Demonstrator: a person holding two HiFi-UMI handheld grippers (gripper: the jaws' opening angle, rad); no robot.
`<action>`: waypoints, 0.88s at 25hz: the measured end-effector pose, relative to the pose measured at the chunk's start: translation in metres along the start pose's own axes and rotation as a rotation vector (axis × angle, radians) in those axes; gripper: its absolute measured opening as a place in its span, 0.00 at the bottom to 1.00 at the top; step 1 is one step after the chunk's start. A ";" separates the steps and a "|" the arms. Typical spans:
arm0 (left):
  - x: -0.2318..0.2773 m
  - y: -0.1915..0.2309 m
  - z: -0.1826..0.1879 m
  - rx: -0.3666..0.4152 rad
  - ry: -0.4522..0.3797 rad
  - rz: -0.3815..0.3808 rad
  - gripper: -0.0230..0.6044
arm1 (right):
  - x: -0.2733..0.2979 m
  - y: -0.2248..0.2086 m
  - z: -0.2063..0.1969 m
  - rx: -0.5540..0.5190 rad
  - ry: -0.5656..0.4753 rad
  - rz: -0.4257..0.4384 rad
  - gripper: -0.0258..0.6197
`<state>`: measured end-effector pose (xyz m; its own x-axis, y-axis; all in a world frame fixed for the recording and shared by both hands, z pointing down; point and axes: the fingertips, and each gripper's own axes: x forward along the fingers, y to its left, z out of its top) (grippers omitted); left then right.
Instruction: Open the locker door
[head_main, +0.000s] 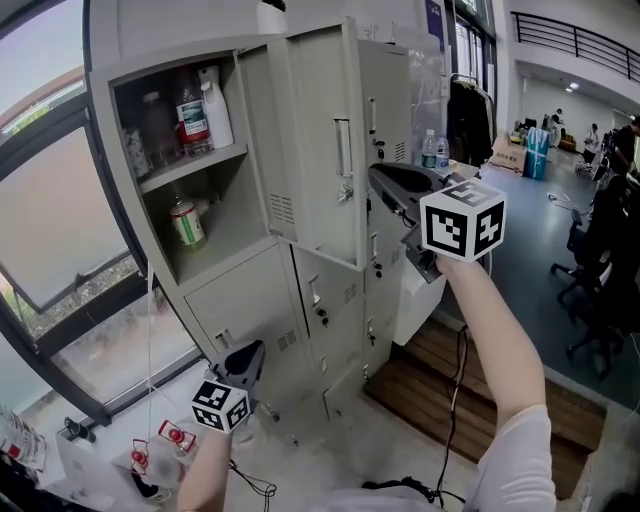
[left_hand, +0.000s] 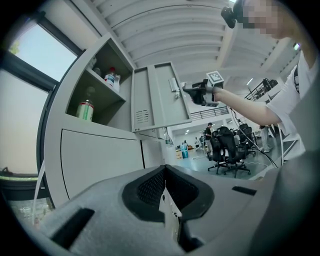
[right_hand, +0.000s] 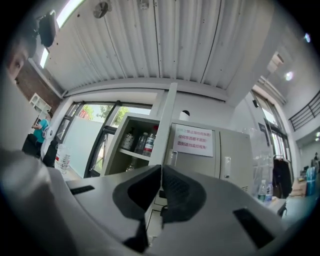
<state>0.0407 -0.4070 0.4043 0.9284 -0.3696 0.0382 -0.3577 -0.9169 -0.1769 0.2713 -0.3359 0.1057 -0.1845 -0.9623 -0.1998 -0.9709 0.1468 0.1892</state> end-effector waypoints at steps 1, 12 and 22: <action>0.001 0.000 0.000 -0.001 0.000 -0.001 0.05 | -0.001 -0.004 -0.003 0.013 -0.002 -0.004 0.07; 0.003 0.001 -0.008 -0.032 -0.002 -0.001 0.05 | -0.014 -0.014 -0.041 0.048 0.004 -0.024 0.06; -0.008 0.002 -0.011 -0.048 -0.036 0.057 0.05 | -0.039 0.015 -0.107 0.058 -0.019 -0.020 0.06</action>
<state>0.0314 -0.4076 0.4144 0.9092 -0.4163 -0.0064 -0.4135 -0.9011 -0.1306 0.2800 -0.3202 0.2189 -0.1669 -0.9609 -0.2211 -0.9816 0.1408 0.1289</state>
